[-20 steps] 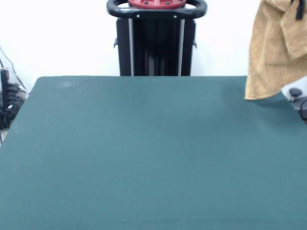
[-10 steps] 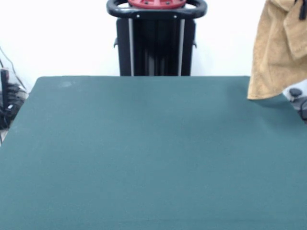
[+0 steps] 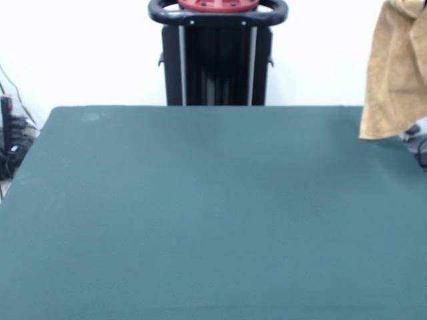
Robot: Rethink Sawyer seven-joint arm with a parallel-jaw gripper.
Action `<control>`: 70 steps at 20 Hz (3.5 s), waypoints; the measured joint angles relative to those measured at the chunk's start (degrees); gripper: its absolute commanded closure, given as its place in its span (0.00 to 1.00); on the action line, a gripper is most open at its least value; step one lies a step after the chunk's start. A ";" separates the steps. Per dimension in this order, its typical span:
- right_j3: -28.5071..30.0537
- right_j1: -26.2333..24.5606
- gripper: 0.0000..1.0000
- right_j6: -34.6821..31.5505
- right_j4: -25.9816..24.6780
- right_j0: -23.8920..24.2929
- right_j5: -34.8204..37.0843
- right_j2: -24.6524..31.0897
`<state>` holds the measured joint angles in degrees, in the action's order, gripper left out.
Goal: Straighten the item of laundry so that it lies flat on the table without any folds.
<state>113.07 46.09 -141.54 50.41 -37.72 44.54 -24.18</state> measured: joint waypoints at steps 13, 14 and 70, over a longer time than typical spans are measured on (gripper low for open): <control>-0.75 -4.37 1.00 0.00 -10.67 18.18 -16.27 2.94; -0.93 -4.96 1.00 0.00 -12.43 19.78 -18.37 3.03; -17.89 -12.40 0.00 0.00 -44.62 30.09 -30.62 4.55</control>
<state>95.17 33.69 -141.54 5.79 -7.63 13.92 -19.62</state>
